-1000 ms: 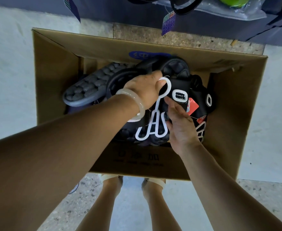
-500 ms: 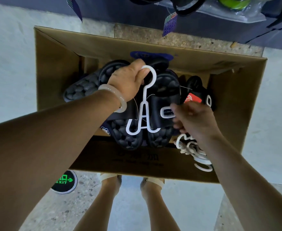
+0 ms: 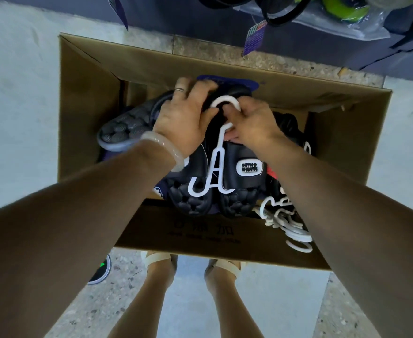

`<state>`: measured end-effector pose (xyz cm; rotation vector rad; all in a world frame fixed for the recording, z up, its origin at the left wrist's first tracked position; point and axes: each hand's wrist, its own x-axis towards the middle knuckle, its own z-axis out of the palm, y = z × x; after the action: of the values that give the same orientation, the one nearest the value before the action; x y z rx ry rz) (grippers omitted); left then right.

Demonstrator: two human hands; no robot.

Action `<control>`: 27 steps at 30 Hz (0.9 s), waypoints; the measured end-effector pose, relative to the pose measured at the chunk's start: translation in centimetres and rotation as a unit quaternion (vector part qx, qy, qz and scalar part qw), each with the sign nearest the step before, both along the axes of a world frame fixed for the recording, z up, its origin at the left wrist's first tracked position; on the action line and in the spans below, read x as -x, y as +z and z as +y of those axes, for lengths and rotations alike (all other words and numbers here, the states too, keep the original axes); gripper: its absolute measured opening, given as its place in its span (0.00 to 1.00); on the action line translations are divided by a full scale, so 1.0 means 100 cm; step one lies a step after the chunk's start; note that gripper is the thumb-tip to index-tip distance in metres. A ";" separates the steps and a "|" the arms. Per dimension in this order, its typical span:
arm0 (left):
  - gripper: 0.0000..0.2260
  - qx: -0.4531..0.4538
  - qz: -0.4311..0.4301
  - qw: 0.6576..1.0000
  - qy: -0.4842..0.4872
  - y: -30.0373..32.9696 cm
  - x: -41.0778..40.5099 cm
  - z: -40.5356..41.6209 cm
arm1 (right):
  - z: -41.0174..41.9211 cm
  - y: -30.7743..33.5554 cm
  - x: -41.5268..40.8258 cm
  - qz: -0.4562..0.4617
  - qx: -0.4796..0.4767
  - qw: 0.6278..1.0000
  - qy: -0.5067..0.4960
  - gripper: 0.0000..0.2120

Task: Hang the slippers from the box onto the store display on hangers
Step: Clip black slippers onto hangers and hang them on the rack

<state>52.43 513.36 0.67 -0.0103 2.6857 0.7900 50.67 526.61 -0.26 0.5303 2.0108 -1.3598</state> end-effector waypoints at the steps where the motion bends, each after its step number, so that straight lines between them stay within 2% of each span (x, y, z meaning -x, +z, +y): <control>1: 0.18 0.036 0.025 0.999 0.032 0.001 -0.005 -0.002 | 0.003 -0.001 0.001 -0.011 0.005 1.000 -0.026 0.10; 4: 0.19 0.065 0.022 0.996 0.057 -0.001 -0.026 -0.004 | 0.004 -0.001 0.003 -0.026 -0.009 1.000 -0.012 0.07; 8: 0.15 -0.021 -0.036 0.998 -0.042 -0.004 -0.045 0.000 | -0.003 0.007 0.006 0.020 -0.027 0.999 0.014 0.07; 12: 0.25 -0.067 -0.062 0.995 -0.028 0.010 -0.036 -0.005 | 0.000 0.022 0.008 0.066 -0.031 0.997 0.014 0.09; 15: 0.29 -0.033 0.005 0.999 0.040 0.022 -0.027 -0.009 | 0.002 0.040 0.013 0.092 -0.023 0.995 -0.008 0.10; 17: 0.27 0.049 0.026 0.997 0.053 0.027 -0.026 -0.011 | 0.001 0.054 0.015 0.099 -0.014 0.995 -0.023 0.09; 19: 0.21 0.110 0.070 0.991 -0.008 0.033 -0.029 -0.012 | -0.001 0.066 0.016 0.106 -0.010 0.994 -0.029 0.09; 22: 0.17 0.104 0.174 0.972 -0.116 0.040 -0.037 -0.016 | 0.000 0.089 0.016 0.121 -0.029 0.991 -0.040 0.10; 25: 0.18 0.128 0.182 0.958 -0.181 0.064 -0.034 -0.019 | 0.000 0.122 0.019 0.112 -0.010 0.991 -0.068 0.08; 27: 0.18 0.115 0.173 0.964 -0.167 0.085 -0.026 -0.022 | -0.002 0.144 0.020 0.117 0.001 0.991 -0.065 0.09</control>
<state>55.04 511.19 9.16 0.5582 2.9692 0.4013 48.63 526.37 14.13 0.5284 2.1925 -1.5643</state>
